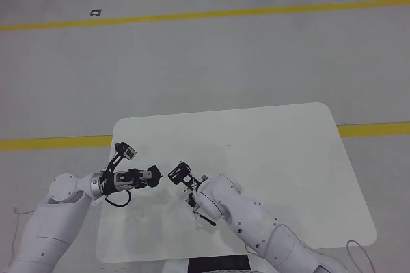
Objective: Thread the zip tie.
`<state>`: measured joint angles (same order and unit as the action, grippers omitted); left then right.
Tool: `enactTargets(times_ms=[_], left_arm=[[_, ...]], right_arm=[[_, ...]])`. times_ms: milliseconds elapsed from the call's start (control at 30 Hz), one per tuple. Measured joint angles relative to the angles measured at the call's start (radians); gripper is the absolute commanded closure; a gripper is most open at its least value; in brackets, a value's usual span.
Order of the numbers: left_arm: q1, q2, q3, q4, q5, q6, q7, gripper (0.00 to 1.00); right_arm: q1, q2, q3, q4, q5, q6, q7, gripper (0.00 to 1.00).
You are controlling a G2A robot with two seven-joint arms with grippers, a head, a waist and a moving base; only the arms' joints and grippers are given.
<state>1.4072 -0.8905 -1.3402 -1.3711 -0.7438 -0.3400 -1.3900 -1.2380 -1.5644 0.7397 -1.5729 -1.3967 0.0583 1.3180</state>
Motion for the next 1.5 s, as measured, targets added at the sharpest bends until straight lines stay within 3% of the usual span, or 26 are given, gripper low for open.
enactTargets(times_ms=[300, 700, 1200, 1500], left_arm=[[0.0, 0.0, 0.0, 0.0, 0.0, 0.0, 0.0, 1.0], [0.0, 0.0, 0.0, 0.0, 0.0, 0.0, 0.0, 1.0], [0.0, 0.0, 0.0, 0.0, 0.0, 0.0, 0.0, 1.0], [0.0, 0.0, 0.0, 0.0, 0.0, 0.0, 0.0, 1.0]], right_arm=[[0.01, -0.003, 0.01, 0.038, 0.028, -0.004, -0.016, 0.76], [0.055, -0.019, -0.03, 0.137, 0.008, 0.016, 0.023, 0.75], [0.093, -0.04, -0.063, 0.207, 0.008, 0.016, 0.065, 0.7], [0.103, -0.05, -0.074, 0.235, 0.007, 0.022, 0.051, 0.75]])
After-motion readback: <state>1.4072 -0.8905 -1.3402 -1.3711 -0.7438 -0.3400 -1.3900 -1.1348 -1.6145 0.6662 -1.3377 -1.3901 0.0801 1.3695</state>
